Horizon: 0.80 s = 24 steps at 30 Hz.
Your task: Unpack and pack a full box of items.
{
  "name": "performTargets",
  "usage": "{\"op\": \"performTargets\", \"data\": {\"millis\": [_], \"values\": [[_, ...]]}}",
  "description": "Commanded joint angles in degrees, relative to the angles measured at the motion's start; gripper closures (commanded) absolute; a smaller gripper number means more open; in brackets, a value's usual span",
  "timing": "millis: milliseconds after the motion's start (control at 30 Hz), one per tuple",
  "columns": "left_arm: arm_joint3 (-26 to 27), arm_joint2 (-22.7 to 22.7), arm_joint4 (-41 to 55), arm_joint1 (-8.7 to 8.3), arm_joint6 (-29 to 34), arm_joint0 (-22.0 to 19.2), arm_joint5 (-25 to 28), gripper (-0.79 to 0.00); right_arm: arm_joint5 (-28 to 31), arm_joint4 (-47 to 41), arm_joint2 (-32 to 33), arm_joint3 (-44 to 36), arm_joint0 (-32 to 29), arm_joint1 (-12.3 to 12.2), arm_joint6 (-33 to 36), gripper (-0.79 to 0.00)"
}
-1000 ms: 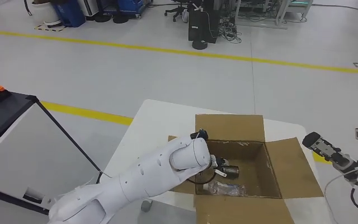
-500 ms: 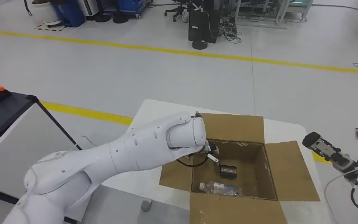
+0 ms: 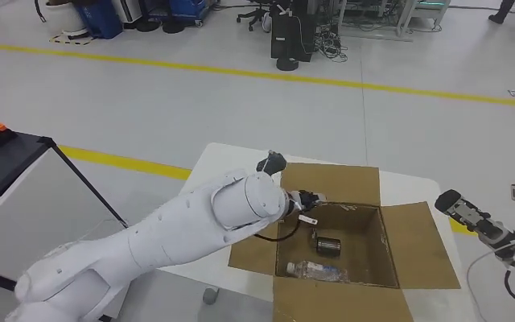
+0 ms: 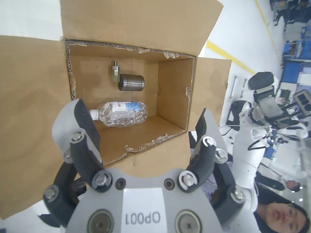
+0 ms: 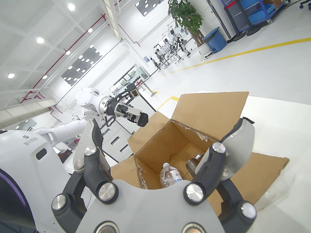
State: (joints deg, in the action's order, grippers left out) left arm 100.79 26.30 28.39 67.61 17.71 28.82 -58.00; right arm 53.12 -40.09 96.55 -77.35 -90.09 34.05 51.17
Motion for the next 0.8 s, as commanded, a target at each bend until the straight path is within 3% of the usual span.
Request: {"op": "performTargets", "data": {"millis": [0,200,333,767], "values": [[5.11,3.67,0.7,-2.42,-6.13,6.03,0.0,-0.785,0.0,0.0,0.0,0.0,0.0,0.0,0.0,-0.785],[17.09,11.23,0.47,-7.67,-13.09,16.45,0.0,-0.785,0.0,0.0,0.0,0.0,0.0,0.0,0.0,-0.785],[17.74,11.19,-3.64,-10.89,-8.35,18.12,0.0,-0.785,0.0,0.0,0.0,0.0,0.0,0.0,0.0,-0.785],[16.78,11.1,-5.46,-11.05,-9.1,18.35,0.0,-0.785,0.0,0.0,0.0,0.0,0.0,0.0,0.0,-0.785]]}}
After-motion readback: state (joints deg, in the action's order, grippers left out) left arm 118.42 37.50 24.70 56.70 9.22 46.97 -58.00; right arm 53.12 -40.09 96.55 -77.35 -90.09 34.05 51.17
